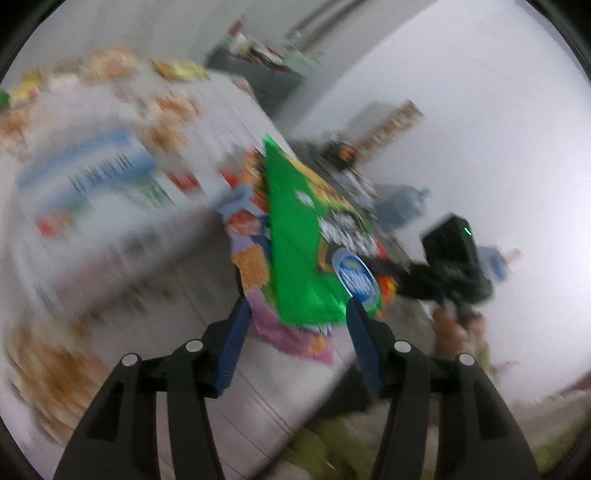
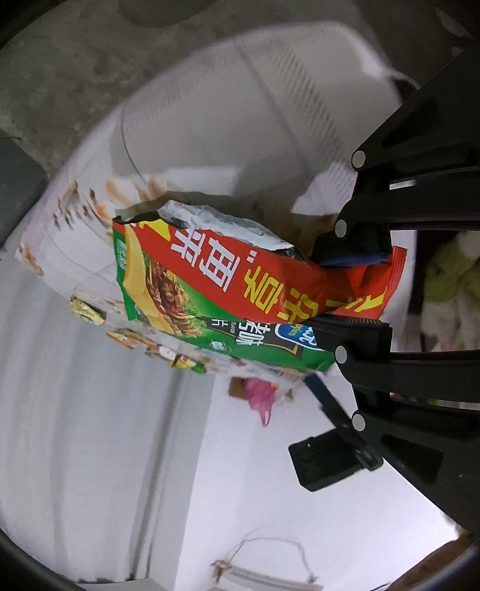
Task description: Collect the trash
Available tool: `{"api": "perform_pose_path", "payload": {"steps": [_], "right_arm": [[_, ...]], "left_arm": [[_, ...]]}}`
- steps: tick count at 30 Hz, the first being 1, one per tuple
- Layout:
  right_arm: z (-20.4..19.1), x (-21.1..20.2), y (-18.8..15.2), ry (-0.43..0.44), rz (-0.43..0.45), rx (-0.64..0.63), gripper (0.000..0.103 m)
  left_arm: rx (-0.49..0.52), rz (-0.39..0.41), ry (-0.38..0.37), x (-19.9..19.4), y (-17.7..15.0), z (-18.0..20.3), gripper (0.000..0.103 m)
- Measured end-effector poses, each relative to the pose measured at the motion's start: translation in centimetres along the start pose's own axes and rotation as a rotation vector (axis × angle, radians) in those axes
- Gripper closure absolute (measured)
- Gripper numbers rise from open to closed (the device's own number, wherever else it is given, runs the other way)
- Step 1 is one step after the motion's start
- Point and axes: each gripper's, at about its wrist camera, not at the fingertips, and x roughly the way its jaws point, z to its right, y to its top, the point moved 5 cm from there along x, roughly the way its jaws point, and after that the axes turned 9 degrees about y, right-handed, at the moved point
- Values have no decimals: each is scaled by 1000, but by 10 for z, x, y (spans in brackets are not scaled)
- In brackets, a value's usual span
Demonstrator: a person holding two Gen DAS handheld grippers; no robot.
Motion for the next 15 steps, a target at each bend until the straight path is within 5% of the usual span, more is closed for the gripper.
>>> {"api": "perform_pose_path", "payload": {"steps": [3, 7, 9, 12, 15], "right_arm": [[10, -10, -9, -82, -8, -7, 83], [16, -4, -19, -125, -49, 32, 83], [11, 2, -13, -164, -40, 9, 83], [7, -9, -16, -179, -30, -37, 83], [15, -16, -21, -191, -10, -58, 83]], "left_arm": [[-14, -20, -38, 4, -22, 10, 51], [2, 108, 109, -2, -29, 9, 51], [-23, 152, 87, -1, -29, 7, 49], [-122, 121, 12, 19, -25, -5, 49], [-152, 79, 17, 43, -19, -14, 51]]}}
